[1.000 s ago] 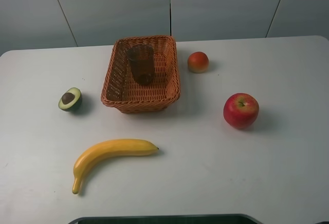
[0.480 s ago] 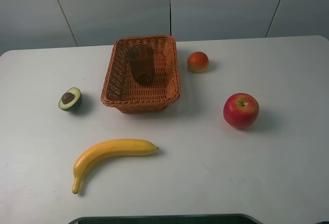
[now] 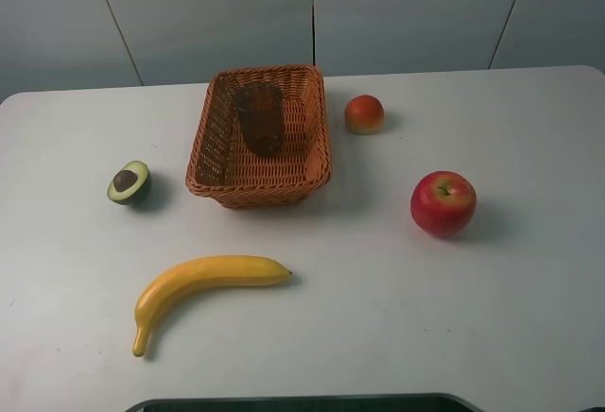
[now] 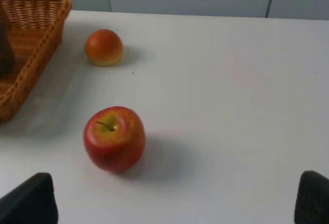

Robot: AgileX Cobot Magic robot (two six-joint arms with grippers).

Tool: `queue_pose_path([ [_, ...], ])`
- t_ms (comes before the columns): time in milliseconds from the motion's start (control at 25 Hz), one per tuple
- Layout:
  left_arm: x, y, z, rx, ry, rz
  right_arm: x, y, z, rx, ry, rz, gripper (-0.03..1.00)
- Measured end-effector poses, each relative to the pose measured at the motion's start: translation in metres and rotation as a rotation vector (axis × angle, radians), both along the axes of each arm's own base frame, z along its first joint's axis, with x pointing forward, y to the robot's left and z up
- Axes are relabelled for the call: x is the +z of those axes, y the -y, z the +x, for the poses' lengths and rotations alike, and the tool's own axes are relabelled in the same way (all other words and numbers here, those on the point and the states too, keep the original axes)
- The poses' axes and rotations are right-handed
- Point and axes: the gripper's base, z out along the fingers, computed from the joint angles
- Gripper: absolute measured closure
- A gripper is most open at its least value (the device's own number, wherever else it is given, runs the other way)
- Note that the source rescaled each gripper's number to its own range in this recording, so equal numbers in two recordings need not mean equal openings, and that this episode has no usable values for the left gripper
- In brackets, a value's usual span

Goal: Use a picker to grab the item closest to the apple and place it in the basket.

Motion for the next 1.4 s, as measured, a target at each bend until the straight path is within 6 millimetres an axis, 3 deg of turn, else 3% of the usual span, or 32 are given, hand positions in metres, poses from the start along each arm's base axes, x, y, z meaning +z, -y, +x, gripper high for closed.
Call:
queue_pose_path([
  [360,0.0000,0.0000,0.0000,0.000,0.000,0.000,0.0000,0.0005,0.0003,-0.118,0.000,-0.006,-0.03],
  [1400,0.0000,0.0000,0.0000,0.000,0.000,0.000,-0.0002,0.0004,0.0002,-0.118,-0.002,-0.011,-0.03],
])
